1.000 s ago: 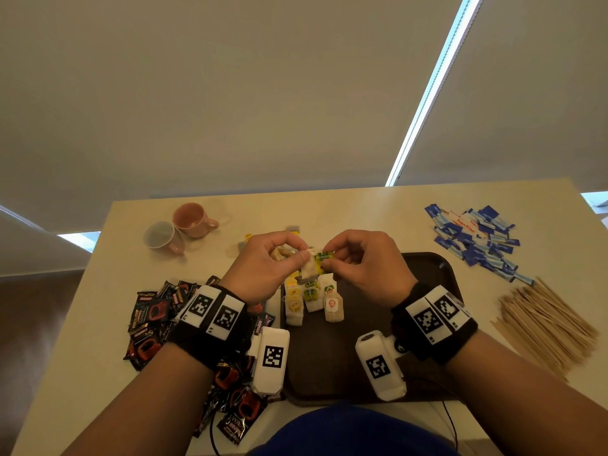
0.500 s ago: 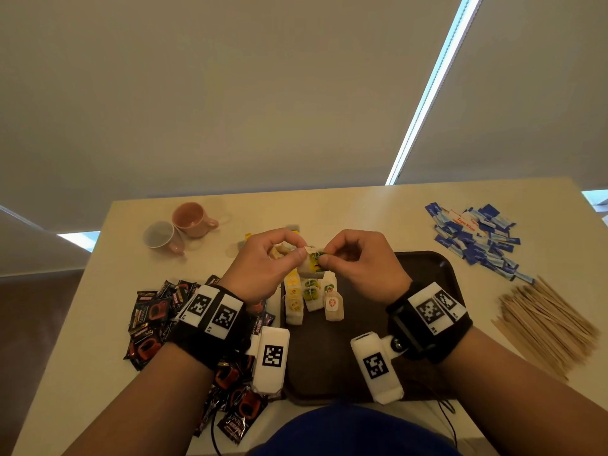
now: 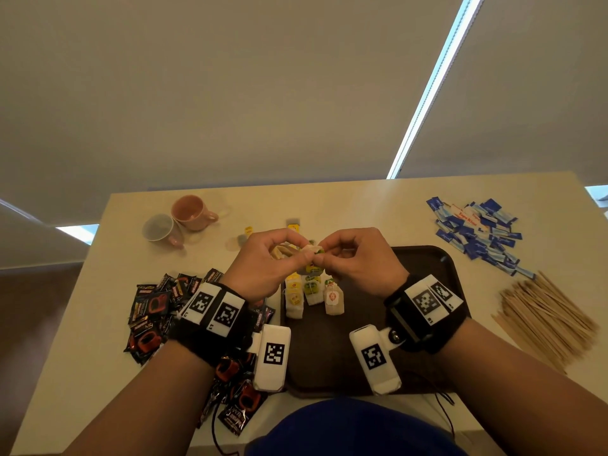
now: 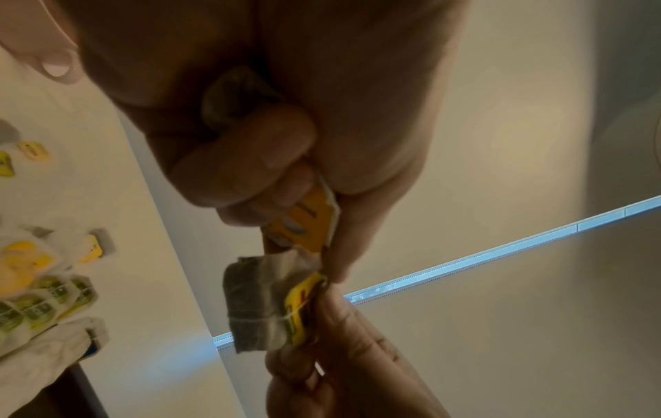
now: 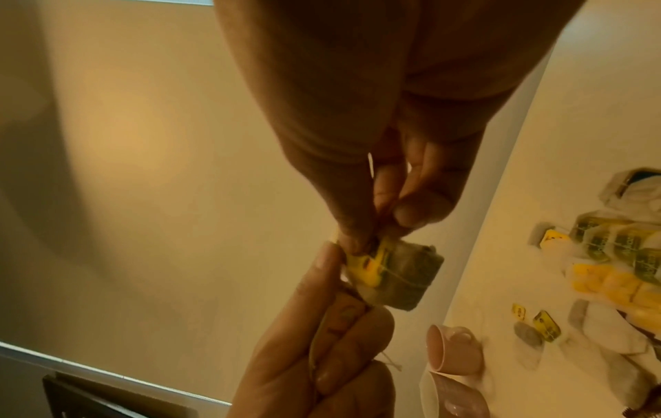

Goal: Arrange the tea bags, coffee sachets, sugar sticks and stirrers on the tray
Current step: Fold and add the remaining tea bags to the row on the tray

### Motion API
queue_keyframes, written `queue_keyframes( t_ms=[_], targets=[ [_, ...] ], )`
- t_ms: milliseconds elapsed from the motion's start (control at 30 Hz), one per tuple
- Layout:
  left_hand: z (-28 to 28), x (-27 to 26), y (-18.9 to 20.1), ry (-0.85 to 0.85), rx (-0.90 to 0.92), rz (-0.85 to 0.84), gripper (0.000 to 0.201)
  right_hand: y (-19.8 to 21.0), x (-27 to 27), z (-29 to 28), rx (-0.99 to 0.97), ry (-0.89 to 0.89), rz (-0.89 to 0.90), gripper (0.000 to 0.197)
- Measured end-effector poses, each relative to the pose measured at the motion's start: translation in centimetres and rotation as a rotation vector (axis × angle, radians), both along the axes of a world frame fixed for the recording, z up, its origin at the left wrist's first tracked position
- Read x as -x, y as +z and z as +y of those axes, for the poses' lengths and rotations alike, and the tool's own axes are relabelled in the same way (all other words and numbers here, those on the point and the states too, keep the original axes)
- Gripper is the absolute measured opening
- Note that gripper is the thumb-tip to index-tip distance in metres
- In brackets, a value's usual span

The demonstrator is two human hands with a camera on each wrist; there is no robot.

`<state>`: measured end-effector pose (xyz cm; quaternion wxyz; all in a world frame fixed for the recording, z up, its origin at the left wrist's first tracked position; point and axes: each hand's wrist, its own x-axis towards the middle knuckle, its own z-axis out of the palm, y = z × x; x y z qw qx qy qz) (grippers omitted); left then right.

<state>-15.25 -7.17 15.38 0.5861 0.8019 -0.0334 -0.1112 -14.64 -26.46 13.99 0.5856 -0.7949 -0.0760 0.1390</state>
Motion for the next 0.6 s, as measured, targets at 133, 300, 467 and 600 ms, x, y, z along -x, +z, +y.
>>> queue_keyframes(
  t_ms=[133,300,467,600],
  targets=[
    [0.3,-0.3,-1.3,0.023,-0.041,-0.003,0.008,-0.8,-0.6,-0.5,0.073,0.086,-0.047,0.007],
    [0.2,0.0,-2.6,0.034,-0.136,0.081,0.008,-2.8,-1.0,-0.3,0.065,0.133,0.096,0.007],
    [1.3,-0.7,-3.9,0.151,-0.134,0.133,0.009,-7.9,-1.3,0.1,0.261,0.112,0.220,0.004],
    [1.1,-1.1,-4.1,0.131,-0.149,0.152,0.012,-12.2,-1.2,1.0,0.376,0.147,0.404,0.003]
  ],
)
